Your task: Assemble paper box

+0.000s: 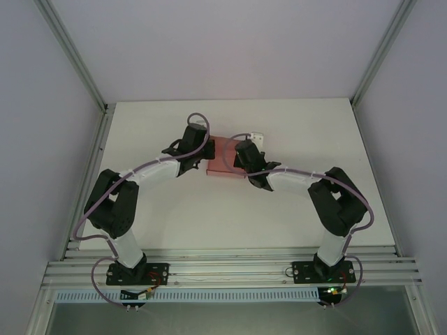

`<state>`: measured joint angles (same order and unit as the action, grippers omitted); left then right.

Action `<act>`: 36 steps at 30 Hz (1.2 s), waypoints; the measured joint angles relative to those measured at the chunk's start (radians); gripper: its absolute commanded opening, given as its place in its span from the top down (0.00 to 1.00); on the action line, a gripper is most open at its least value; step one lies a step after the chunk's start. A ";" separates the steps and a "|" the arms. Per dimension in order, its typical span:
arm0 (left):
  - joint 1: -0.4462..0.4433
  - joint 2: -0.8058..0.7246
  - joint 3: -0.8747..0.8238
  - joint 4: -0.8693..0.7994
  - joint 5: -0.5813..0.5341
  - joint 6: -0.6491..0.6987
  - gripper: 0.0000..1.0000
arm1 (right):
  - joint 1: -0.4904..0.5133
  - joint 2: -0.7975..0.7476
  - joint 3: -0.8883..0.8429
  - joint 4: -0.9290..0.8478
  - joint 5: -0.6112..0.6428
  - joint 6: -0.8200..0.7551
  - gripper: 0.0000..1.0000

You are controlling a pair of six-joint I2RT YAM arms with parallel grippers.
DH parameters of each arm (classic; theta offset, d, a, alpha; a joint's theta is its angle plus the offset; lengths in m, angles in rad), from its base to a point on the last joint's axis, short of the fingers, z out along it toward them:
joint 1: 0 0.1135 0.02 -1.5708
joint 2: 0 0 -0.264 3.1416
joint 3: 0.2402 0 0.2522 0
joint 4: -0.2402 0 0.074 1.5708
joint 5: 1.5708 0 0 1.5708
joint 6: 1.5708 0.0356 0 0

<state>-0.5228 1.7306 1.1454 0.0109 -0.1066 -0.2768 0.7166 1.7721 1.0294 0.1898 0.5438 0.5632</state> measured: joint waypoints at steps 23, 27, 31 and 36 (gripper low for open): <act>-0.040 -0.141 -0.424 0.378 0.029 -0.007 0.92 | 0.152 -0.035 -0.288 0.311 0.134 -0.114 0.89; -0.050 -0.149 -0.460 0.335 0.069 -0.006 0.84 | 0.193 -0.035 -0.328 0.353 0.147 -0.136 0.89; -0.072 -0.182 -0.486 0.265 0.108 0.003 0.49 | 0.212 -0.034 -0.328 0.366 0.126 -0.138 0.88; -0.078 -0.306 -0.489 0.161 0.101 0.010 0.11 | 0.215 -0.032 -0.329 0.367 0.118 -0.138 0.88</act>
<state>-0.6006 1.4242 0.6567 0.1719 -0.0051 -0.2672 0.9318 1.7397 0.7006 0.5564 0.6617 0.4248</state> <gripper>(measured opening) 0.764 0.116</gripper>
